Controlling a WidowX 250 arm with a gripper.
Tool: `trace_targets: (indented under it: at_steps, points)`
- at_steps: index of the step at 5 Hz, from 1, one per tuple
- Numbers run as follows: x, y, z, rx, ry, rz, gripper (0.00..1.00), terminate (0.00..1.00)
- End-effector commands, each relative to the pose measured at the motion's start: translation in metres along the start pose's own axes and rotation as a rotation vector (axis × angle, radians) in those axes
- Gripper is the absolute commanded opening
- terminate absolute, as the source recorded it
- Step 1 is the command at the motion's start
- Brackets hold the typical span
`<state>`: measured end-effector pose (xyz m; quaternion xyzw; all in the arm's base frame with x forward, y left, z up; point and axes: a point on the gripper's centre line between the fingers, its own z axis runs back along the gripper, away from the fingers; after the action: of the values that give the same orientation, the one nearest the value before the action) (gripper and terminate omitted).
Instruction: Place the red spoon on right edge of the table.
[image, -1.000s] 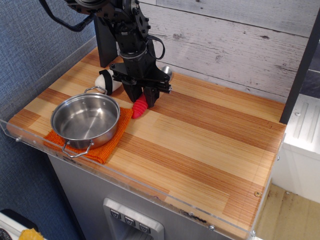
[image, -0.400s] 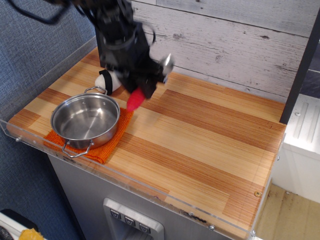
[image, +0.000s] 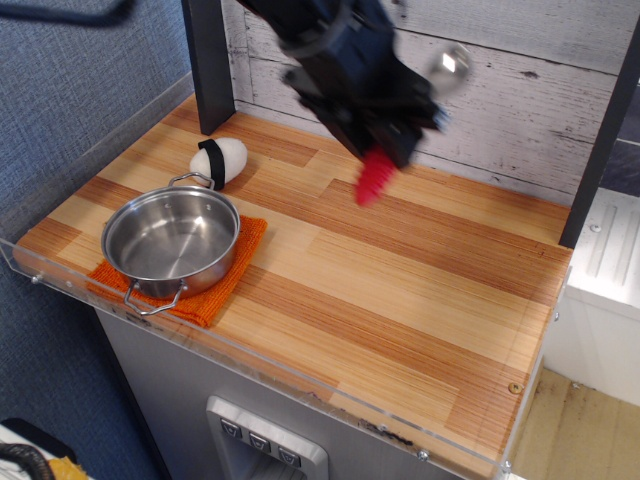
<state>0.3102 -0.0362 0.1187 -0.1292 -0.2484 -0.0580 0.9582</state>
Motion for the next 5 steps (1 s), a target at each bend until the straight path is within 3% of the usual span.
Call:
trace_targets:
  at_steps: [1, 3, 5]
  points:
    - [-0.043, -0.05, -0.021, 0.125, 0.191, 0.094, 0.0, 0.0]
    - [-0.065, -0.064, -0.035, 0.182, 0.24, 0.07, 0.0, 0.0]
    - [-0.079, -0.062, -0.055, 0.183, 0.307, 0.068, 0.0, 0.0]
